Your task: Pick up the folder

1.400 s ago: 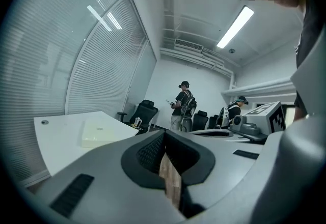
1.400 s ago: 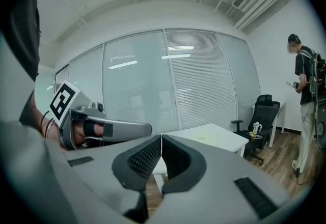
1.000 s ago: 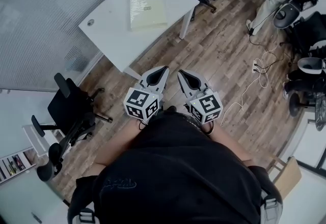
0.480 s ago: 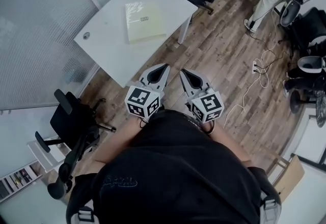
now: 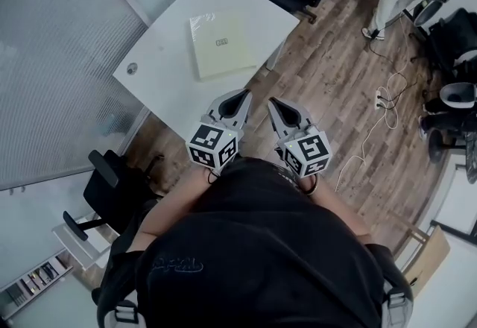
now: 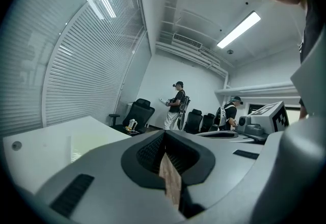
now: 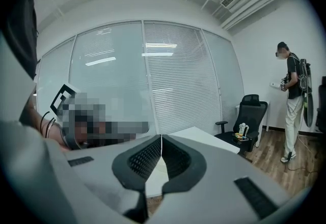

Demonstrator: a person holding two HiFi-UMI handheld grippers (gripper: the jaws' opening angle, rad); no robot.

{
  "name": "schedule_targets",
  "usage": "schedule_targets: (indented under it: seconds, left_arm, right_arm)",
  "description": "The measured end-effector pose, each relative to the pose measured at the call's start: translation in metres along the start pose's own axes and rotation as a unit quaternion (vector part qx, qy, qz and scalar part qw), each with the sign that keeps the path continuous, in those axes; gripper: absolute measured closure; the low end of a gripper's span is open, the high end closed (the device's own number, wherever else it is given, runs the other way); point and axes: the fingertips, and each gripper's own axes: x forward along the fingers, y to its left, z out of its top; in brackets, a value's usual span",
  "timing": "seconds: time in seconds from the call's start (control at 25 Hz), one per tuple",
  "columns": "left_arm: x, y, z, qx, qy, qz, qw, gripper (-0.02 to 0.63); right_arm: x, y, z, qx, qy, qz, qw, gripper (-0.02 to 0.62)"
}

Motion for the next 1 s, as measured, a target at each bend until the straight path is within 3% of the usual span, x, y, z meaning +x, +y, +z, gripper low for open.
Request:
schedule_targets:
  seconds: [0.44,1.0]
  left_arm:
    - [-0.012,0.065,0.024,0.001,-0.019,0.001,0.9998,0.594]
    - [-0.016,0.094,0.031,0.003,-0.019,0.017,0.9997,0.594]
  right_arm:
    - [0.061,0.023,0.015,-0.006,-0.003,0.003,1.000,0.572]
    - [0.094,0.025,0.027,-0.001,-0.012,0.020,1.000,0.572]
